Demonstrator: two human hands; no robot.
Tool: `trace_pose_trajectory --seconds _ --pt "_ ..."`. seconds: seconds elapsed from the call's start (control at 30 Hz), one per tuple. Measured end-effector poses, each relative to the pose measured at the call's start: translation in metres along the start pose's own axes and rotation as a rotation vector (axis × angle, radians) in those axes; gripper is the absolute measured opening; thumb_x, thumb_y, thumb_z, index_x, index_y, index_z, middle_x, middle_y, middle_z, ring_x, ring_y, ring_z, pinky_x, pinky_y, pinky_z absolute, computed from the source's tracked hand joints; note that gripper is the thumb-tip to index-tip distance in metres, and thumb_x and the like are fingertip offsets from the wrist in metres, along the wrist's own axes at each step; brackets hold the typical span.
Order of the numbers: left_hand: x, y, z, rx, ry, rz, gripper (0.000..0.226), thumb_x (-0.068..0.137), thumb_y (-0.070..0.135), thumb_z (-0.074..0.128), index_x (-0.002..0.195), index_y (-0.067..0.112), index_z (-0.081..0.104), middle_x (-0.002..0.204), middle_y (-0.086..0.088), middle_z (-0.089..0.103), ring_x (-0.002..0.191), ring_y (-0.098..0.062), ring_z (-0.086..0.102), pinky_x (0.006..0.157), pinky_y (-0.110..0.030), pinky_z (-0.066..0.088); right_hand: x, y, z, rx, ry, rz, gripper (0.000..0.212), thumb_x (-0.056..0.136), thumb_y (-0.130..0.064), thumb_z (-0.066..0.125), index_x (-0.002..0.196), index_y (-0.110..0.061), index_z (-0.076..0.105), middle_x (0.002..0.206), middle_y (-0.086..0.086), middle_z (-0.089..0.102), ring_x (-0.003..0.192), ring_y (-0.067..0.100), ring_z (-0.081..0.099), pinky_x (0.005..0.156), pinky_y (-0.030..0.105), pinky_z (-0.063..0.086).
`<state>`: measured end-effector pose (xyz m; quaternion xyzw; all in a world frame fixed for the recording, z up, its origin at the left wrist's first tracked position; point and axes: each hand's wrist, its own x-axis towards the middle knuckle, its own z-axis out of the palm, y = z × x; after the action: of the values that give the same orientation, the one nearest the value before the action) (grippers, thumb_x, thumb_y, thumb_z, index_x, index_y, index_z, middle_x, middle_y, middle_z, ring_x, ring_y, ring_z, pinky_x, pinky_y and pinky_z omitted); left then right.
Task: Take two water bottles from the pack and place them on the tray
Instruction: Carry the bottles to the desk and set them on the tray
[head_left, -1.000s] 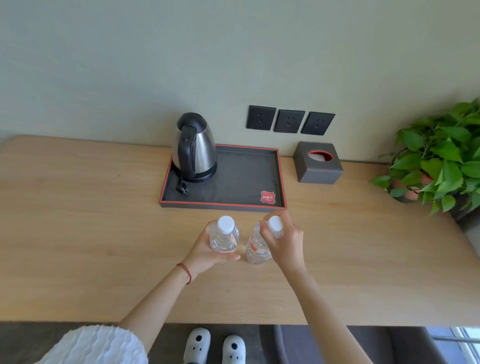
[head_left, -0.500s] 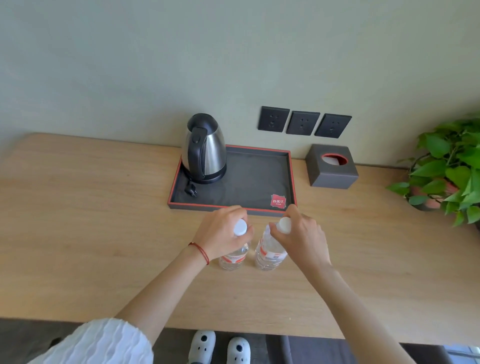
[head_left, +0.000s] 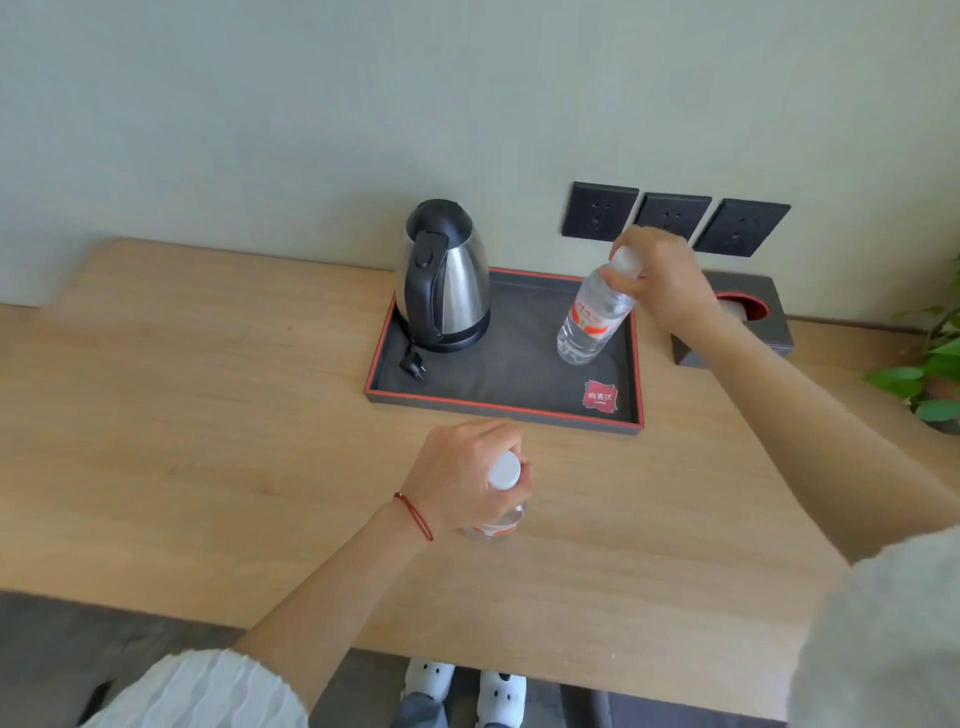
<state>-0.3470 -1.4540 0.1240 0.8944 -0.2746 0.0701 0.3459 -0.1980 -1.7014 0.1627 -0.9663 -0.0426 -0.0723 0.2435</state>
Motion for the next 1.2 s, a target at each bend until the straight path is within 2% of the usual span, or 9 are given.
trace_pose_trajectory --seconds 0.1,0.27,0.4,0.8,0.97,1.1,1.2 --pt "-0.001 -0.001 0.000 0.010 -0.004 -0.002 0.015 0.069 0.019 0.063 0.060 0.009 0.055 0.057 -0.003 0.062 0.055 -0.026 0.055 0.048 -0.039 0.048 0.027 0.006 0.011 -0.083 -0.037 0.015 0.028 0.087 -0.020 0.061 0.106 -0.001 0.056 0.109 0.024 0.055 0.098 0.042 0.054 0.085 0.048 0.046" --pt "-0.008 -0.002 0.005 -0.040 0.028 -0.027 0.013 0.068 0.017 0.062 0.061 0.008 0.054 0.059 -0.001 0.062 0.058 -0.024 0.059 0.046 -0.039 0.047 0.063 0.014 0.011 -0.149 -0.034 0.067 0.029 0.093 -0.017 0.054 0.118 -0.002 0.052 0.121 0.029 0.046 0.108 0.047 0.050 0.092 0.051 0.044" --pt "-0.008 -0.003 0.006 -0.065 0.038 -0.037 0.014 0.069 0.019 0.058 0.061 0.009 0.053 0.061 -0.001 0.065 0.062 -0.022 0.066 0.046 -0.039 0.049 0.083 0.018 0.005 -0.218 -0.082 0.061 0.028 0.095 -0.012 0.051 0.121 0.000 0.051 0.124 0.030 0.044 0.110 0.047 0.049 0.092 0.050 0.044" --pt "-0.010 -0.004 0.009 -0.074 0.069 -0.053 0.013 0.068 0.021 0.062 0.062 0.014 0.052 0.063 0.004 0.065 0.060 -0.018 0.063 0.044 -0.039 0.048 0.096 0.022 0.010 -0.249 -0.050 0.015 0.027 0.094 -0.006 0.050 0.121 -0.001 0.053 0.124 0.029 0.045 0.112 0.044 0.046 0.092 0.048 0.046" --pt "-0.018 -0.002 0.011 -0.260 0.082 -0.167 0.016 0.069 0.027 0.073 0.069 0.021 0.058 0.075 0.010 0.068 0.073 -0.007 0.065 0.058 -0.037 0.053 0.099 0.021 0.008 -0.223 -0.039 0.032 0.027 0.092 -0.004 0.053 0.119 -0.001 0.055 0.122 0.029 0.048 0.113 0.042 0.046 0.091 0.047 0.046" --pt "-0.027 -0.007 0.010 -0.411 0.048 -0.213 0.031 0.063 0.033 0.083 0.080 0.018 0.062 0.089 0.005 0.067 0.088 -0.010 0.065 0.077 -0.026 0.052 0.098 0.024 0.010 -0.209 -0.006 0.057 0.027 0.092 -0.005 0.054 0.119 -0.002 0.055 0.122 0.028 0.048 0.113 0.043 0.046 0.090 0.049 0.048" --pt "-0.030 -0.008 0.008 -0.476 0.146 -0.297 0.033 0.056 0.034 0.086 0.078 0.028 0.062 0.086 0.006 0.071 0.086 -0.012 0.069 0.076 -0.030 0.053 0.098 0.024 0.008 -0.236 -0.004 0.068 0.027 0.092 -0.008 0.055 0.119 -0.004 0.056 0.121 0.026 0.051 0.111 0.041 0.049 0.089 0.048 0.049"
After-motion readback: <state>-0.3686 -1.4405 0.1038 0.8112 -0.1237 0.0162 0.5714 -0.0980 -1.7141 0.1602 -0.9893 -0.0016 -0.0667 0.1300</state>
